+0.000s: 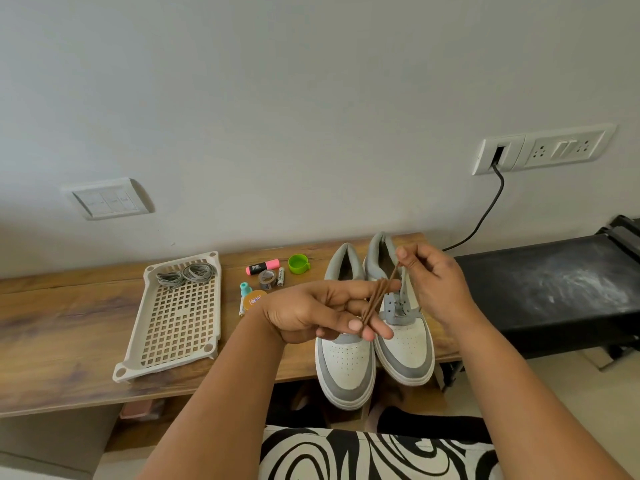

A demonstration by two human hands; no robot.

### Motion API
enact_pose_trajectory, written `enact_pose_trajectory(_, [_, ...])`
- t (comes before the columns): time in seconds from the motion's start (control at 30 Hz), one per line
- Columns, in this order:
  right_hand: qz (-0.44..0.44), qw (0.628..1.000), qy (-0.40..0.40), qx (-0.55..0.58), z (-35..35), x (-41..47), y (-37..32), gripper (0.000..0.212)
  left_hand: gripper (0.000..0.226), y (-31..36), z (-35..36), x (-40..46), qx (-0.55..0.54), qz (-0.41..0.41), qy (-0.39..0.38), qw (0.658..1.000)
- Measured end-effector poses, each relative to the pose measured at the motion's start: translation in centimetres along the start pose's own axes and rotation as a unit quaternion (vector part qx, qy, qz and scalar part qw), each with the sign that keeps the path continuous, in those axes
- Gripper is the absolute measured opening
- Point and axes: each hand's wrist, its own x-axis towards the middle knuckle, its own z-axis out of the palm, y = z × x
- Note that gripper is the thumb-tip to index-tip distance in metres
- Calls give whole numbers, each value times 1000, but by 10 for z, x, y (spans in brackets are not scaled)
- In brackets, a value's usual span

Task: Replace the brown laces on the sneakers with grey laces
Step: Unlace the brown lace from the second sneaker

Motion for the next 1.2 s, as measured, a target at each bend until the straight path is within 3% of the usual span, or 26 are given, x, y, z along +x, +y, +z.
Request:
enact_pose_trajectory(0.17, [25, 998, 24, 61, 9, -2, -3, 36, 63, -3, -5, 0, -28, -11, -50, 998])
enact_pose_trajectory(0.5, [34, 996, 40, 78, 5, 0, -1, 29, 62, -3, -8, -4, -39, 1, 2, 999])
enact_pose_trajectory(0.67, [27, 998, 19, 57, 15, -6, -1, 48, 64, -1, -8, -5, -61, -3, -29, 998])
enact_pose_trajectory(0.83, [36, 995, 50, 79, 12, -2, -2, 41, 62, -5, -9, -3, -22, -24, -18, 999])
enact_pose_trajectory(1.07, [45, 996, 10, 79, 13, -3, 8, 42, 64, -4, -11, -2, -36, -8, -30, 999])
enact_pose_trajectory(1.2, [68, 997, -41, 24, 15, -5, 16, 35, 64, -5, -10, -4, -73, 51, -7, 996])
